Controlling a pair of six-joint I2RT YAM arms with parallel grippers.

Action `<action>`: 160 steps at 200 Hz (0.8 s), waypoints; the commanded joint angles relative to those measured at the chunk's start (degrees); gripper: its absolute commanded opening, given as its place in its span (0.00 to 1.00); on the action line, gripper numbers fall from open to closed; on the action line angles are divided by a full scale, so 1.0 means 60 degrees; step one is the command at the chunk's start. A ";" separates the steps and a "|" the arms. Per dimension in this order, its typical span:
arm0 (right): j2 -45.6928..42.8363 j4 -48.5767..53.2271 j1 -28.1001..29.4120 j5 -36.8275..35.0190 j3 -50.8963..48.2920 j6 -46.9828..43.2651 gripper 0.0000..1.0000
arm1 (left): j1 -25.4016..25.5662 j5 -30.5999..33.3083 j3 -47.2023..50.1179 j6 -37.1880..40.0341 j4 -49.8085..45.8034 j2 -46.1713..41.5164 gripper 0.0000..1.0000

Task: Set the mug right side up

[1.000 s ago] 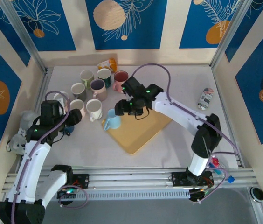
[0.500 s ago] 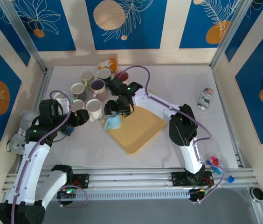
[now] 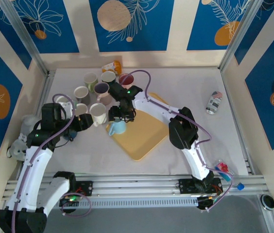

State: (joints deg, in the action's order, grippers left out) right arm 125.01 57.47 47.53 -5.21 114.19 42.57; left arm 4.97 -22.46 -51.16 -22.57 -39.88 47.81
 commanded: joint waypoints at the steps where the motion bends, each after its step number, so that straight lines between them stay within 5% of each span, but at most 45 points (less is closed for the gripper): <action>1: -0.0216 0.0563 -0.0222 -0.0678 -0.0523 -0.0430 0.71 | -0.0093 -0.0007 0.0030 -0.0147 0.0055 -0.0015 0.64; 87: -0.1539 0.2066 -0.0835 -0.3249 -0.1181 -0.1289 0.75 | -0.0095 -0.0138 -0.0014 -0.0029 -0.0066 -0.0027 0.64; 119: -0.2419 0.1609 -0.0526 -0.2788 -0.1760 -0.0095 0.72 | -0.0094 -0.0186 0.0015 -0.0047 -0.0041 -0.0073 0.64; 160: -0.3376 0.0131 -0.0260 -0.2362 -0.3328 0.2477 0.55 | -0.0085 -0.0183 0.0017 -0.0097 0.0036 -0.0030 0.64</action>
State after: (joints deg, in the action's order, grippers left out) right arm 107.42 63.05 45.36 -20.97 98.80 45.84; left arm 4.97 -22.50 -51.16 -22.57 -39.88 47.83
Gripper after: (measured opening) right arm 0.586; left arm 0.639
